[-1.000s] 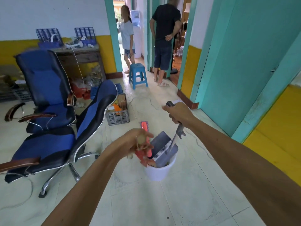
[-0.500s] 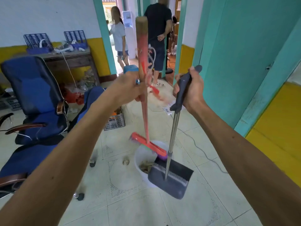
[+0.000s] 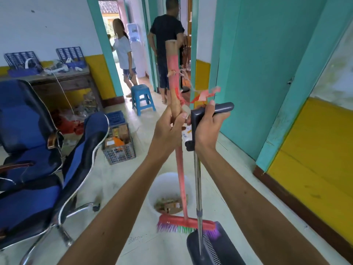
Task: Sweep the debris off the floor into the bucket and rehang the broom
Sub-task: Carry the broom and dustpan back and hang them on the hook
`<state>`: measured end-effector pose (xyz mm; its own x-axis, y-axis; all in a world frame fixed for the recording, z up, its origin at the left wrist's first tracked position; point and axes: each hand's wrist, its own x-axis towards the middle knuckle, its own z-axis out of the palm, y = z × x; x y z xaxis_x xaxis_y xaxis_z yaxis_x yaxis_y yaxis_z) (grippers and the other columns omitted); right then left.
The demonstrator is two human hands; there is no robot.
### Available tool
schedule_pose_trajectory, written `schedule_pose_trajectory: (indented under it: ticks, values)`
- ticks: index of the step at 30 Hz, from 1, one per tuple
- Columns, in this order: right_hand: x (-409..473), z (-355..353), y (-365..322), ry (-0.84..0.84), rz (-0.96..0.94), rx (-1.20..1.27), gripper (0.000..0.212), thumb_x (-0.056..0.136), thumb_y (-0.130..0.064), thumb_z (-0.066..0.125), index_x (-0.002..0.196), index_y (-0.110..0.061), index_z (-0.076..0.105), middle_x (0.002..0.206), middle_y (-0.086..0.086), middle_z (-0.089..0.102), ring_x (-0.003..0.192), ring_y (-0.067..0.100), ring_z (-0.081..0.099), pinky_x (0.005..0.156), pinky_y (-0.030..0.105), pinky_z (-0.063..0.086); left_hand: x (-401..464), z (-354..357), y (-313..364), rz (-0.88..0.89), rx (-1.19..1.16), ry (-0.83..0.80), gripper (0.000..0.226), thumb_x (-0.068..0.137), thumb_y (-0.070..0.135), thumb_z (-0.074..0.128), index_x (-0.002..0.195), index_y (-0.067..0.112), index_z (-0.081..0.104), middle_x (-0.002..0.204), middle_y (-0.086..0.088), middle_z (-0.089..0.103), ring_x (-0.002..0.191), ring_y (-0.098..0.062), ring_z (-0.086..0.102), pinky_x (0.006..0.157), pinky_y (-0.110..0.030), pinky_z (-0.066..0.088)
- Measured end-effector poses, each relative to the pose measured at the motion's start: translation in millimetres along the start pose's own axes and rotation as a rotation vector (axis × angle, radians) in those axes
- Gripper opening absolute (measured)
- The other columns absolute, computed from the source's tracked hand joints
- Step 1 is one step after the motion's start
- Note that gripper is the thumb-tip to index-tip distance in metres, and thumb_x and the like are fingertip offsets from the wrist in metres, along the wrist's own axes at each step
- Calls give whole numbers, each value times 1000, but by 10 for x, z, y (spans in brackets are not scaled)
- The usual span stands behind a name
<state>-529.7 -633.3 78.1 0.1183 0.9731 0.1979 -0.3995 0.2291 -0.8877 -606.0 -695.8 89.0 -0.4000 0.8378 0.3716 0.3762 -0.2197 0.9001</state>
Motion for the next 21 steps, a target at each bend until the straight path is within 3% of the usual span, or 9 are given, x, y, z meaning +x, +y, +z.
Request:
schedule_pose_trajectory:
  ticks: [2,6,9,12,15,17,19,20,21]
  values:
    - [-38,-85,-35,38,-35,14,38,107,-32,42,127,-2,31,102,11,58,80,-1,63,75,14,49,-56,158,29,-10,-109,36,16,102,25,49,104,11,56,97,-10,67,97,-23,68,91,-48,57]
    - [-72,-241,-126,119,-147,74,37,107,-26,44,129,-2,26,105,7,56,77,-8,61,69,7,48,-165,488,103,37,-108,146,30,93,45,52,96,15,56,95,-12,68,93,-26,69,85,-50,59]
    - [-81,-326,-291,166,-238,97,29,105,-30,45,123,-17,26,110,5,56,90,3,65,74,15,53,-192,631,184,127,-110,291,34,93,46,53,95,12,56,87,-11,68,85,-29,71,76,-50,60]
    - [-27,-462,-481,146,-328,158,19,104,-27,43,110,-23,26,107,14,57,95,46,61,75,50,59,-79,629,267,240,-93,448,24,97,39,54,92,15,57,72,-5,63,66,-20,70,60,-40,59]
    - [82,-646,-624,177,-400,149,16,104,-29,42,103,-29,27,106,15,55,90,45,60,70,50,59,130,534,413,303,-96,607,31,97,35,57,72,32,40,59,12,37,50,-3,38,48,-21,34]
    - [144,-708,-677,188,-417,126,15,104,-30,42,103,-32,28,107,18,56,89,39,63,72,46,60,275,589,445,265,-109,578,33,95,40,59,74,23,40,63,4,34,55,-11,35,51,-29,34]
    - [208,-722,-696,170,-415,121,16,105,-26,43,105,-32,28,108,19,56,96,48,61,81,58,55,326,800,419,202,-138,395,31,93,42,60,84,15,48,72,-13,41,62,-25,41,54,-39,39]
    - [254,-720,-707,160,-415,126,17,105,-24,43,106,-31,28,106,17,56,97,45,61,84,58,54,324,934,398,171,-149,295,29,92,41,61,88,13,51,73,-13,45,62,-22,43,54,-36,40]
    - [312,-717,-717,155,-418,136,16,104,-24,44,107,-29,29,105,14,56,96,33,64,84,48,56,307,1066,380,152,-158,209,29,92,38,62,92,11,54,72,-9,50,62,-14,47,55,-31,42]
